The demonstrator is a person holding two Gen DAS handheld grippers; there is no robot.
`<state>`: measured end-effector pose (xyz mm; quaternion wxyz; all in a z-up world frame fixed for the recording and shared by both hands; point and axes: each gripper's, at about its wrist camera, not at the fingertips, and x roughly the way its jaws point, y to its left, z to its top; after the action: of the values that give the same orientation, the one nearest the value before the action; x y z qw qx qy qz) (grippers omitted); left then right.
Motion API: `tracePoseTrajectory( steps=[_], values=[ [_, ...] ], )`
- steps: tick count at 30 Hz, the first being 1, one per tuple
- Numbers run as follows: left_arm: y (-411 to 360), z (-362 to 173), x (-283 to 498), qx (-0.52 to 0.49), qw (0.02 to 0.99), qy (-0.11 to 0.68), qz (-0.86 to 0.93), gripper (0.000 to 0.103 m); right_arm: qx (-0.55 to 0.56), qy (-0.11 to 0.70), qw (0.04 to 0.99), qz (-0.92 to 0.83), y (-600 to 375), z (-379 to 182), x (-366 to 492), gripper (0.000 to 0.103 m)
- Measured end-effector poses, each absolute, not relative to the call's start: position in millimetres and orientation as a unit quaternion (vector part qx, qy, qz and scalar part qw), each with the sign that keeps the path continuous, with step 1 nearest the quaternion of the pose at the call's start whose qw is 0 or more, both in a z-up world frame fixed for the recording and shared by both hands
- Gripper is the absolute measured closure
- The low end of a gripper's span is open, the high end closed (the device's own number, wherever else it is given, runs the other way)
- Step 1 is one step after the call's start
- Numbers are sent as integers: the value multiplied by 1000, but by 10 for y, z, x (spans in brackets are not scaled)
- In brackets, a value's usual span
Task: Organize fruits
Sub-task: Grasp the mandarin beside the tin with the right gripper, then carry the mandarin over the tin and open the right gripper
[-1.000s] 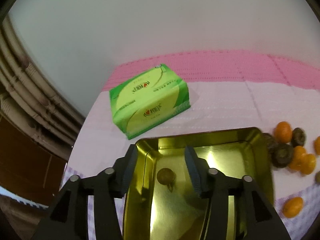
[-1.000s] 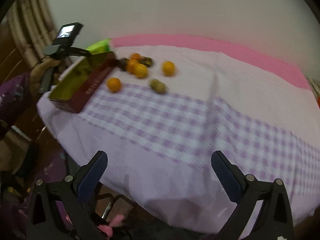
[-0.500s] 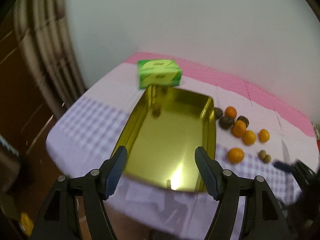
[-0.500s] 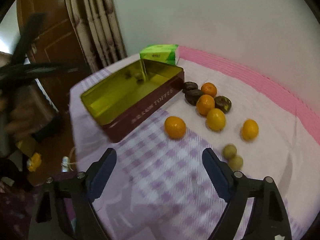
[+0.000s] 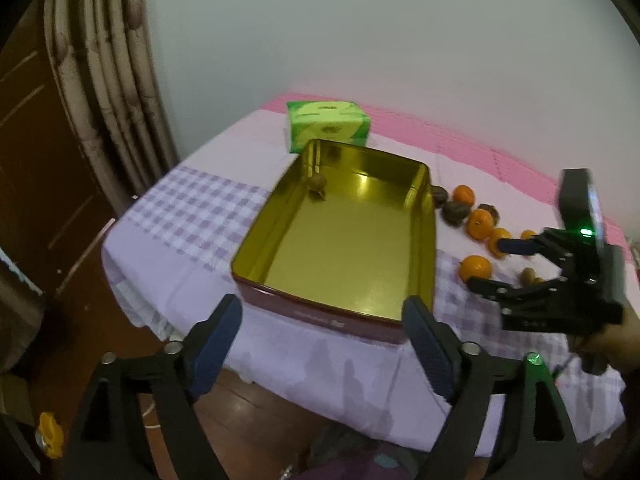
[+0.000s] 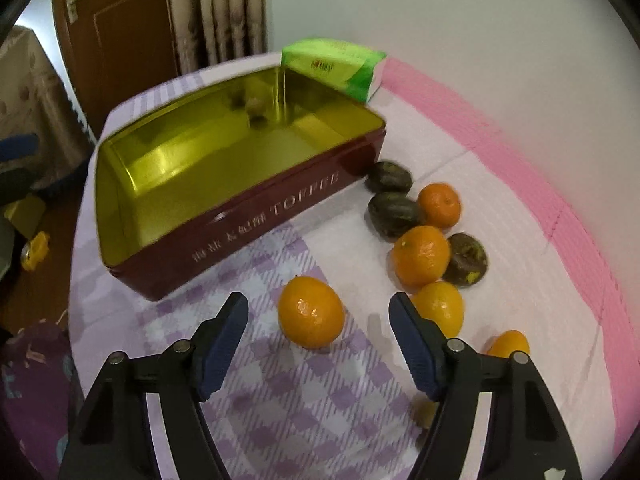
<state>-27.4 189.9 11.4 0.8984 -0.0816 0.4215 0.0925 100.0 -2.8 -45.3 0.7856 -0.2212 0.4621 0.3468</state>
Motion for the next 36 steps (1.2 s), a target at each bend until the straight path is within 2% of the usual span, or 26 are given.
tracePoseTrajectory(
  steps=[2, 4, 5, 11, 16, 21, 27, 36],
  values=[
    [1906, 123, -260, -88, 898, 421, 89, 13, -221, 471, 779, 349, -4, -514, 1049, 34],
    [1912, 139, -260, -89, 899, 419, 90, 12, -221, 489, 769, 347, 16, -600, 1088, 53],
    [1913, 151, -259, -91, 900, 417, 90, 11, -219, 498, 764, 346, 28, -649, 1110, 69],
    [1885, 287, -294, -99, 912, 388, 85, 8, -152, 508, 781, 331, -182, -536, 1063, 70],
    [1905, 360, -331, -83, 925, 359, 97, 7, -106, 454, 809, 359, -145, 70, 1066, 70],
    [1961, 260, -261, -91, 917, 376, 95, 7, -118, 419, 812, 389, 351, 450, 1211, 69],
    [1956, 163, -155, -50, 906, 404, 116, 7, -146, 437, 797, 390, 809, 224, 1318, 69],
    [2158, 24, -89, -65, 886, 438, 136, 7, -133, 478, 790, 360, 989, -118, 1671, 69]
  ],
)
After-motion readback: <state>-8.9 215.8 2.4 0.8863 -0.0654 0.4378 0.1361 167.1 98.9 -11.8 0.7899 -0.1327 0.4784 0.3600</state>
